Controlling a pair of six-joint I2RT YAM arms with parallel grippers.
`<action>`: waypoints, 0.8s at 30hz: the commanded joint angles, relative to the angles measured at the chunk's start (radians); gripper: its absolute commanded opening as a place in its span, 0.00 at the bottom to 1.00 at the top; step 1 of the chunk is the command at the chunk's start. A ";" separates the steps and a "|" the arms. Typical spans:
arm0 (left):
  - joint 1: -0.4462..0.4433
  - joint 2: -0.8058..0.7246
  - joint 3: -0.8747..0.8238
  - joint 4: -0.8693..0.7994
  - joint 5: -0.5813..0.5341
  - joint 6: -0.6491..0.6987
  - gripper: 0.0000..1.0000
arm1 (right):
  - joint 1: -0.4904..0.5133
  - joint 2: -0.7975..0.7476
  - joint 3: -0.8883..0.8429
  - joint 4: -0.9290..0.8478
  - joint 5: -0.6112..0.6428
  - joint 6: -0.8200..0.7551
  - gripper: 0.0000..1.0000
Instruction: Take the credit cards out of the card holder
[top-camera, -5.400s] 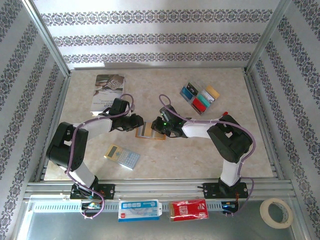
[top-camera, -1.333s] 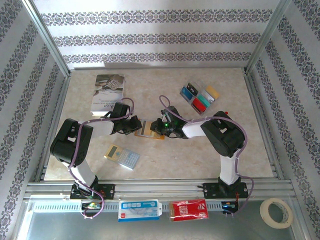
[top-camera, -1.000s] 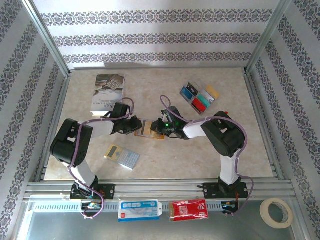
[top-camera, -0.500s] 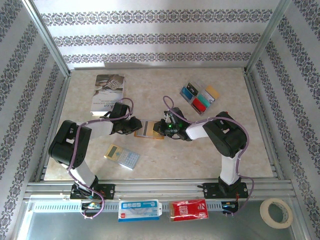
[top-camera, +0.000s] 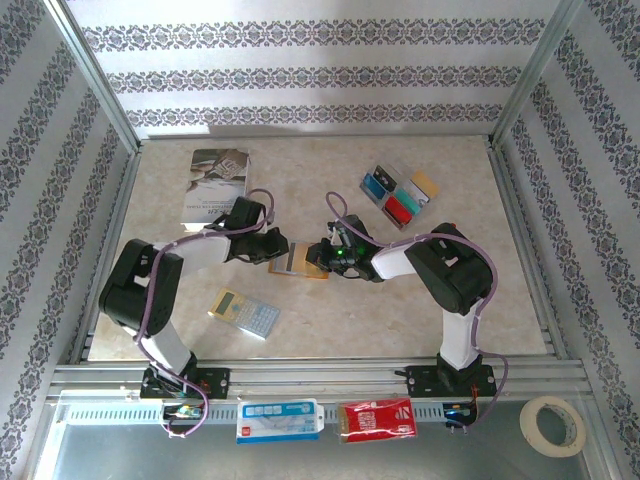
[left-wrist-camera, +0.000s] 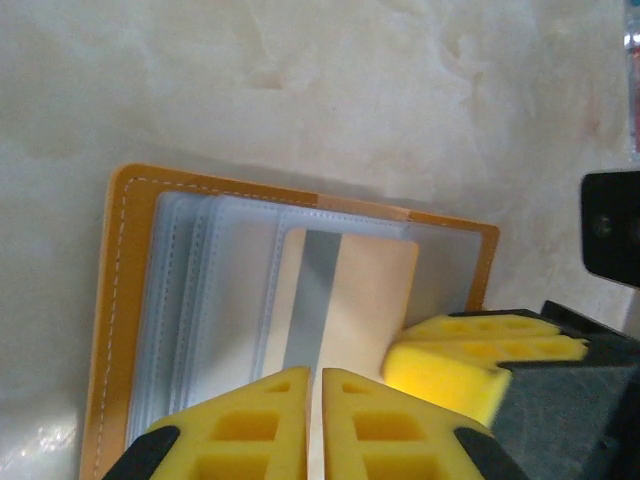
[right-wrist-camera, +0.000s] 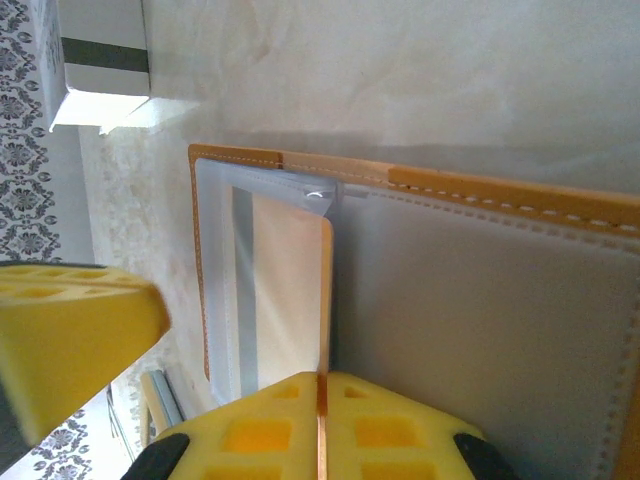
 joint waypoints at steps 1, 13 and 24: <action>-0.009 0.056 0.036 -0.055 0.007 0.061 0.13 | -0.011 0.012 0.005 0.011 -0.014 -0.013 0.10; -0.004 0.105 0.057 -0.143 -0.081 0.129 0.04 | -0.020 -0.026 -0.026 0.083 -0.044 -0.026 0.14; -0.002 0.112 0.052 -0.153 -0.103 0.130 0.02 | -0.020 -0.029 -0.046 0.154 -0.058 -0.007 0.15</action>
